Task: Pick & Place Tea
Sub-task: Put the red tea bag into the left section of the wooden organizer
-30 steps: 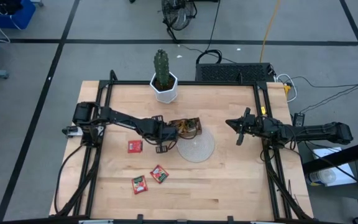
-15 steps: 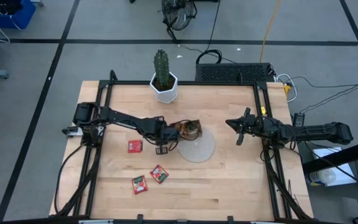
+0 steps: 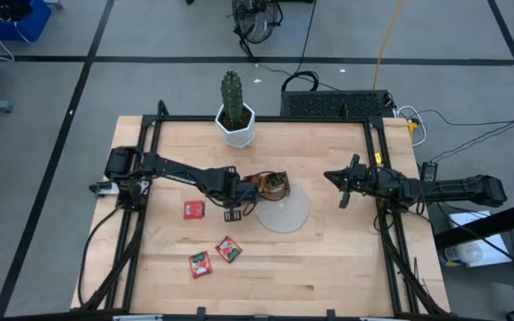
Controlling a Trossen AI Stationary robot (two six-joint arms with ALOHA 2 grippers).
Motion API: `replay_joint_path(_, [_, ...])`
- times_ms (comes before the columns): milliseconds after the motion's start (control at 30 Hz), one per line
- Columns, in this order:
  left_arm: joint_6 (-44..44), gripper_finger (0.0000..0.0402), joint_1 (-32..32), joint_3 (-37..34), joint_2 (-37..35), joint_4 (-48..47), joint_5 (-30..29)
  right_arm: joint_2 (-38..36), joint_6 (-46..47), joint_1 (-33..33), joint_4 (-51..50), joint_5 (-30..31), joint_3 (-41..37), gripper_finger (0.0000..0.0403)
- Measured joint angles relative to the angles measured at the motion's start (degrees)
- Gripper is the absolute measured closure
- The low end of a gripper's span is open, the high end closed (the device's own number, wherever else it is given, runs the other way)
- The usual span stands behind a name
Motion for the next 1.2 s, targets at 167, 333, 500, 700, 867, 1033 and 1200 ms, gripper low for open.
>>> replay_joint_path(167, [-0.5, 0.0291, 0.0, 0.0, -0.1, -0.8, 1.3, 0.0, 0.0, 0.0, 0.0, 0.0, 0.0, 0.0403])
replay_joint_path(333, [-0.5, 0.0313, 0.0, 0.0, -0.1, -0.8, 4.1, 0.0, 0.0, 0.0, 0.0, 0.0, 0.0, 0.0403])
replay_joint_path(500, [-0.4, 0.0392, 0.0, 0.0, -0.1, -0.8, 7.9, 0.0, 0.0, 0.0, 0.0, 0.0, 0.0, 0.0403])
replay_joint_path(700, [-0.5, 0.0397, -0.1, 0.0, -0.1, -0.8, 8.4, 0.0, 0.0, 0.0, 0.0, 0.0, 0.0, 0.0403])
replay_joint_path(867, [-0.5, 0.0398, -0.1, 0.0, -0.1, -0.8, 7.5, 0.0, 0.0, 0.0, 0.0, 0.0, 0.0, 0.0403])
replay_joint_path(1033, [-0.5, 0.0392, -0.3, 1.5, -0.1, -3.5, 4.3, 0.0, 0.0, 0.0, 0.0, 0.0, 0.0, 0.0403])
replay_joint_path(1200, [0.1, 0.0398, -1.0, 6.3, -0.2, -7.5, 1.0, 0.0, 0.0, 0.0, 0.0, 0.0, 0.0, 0.0403])
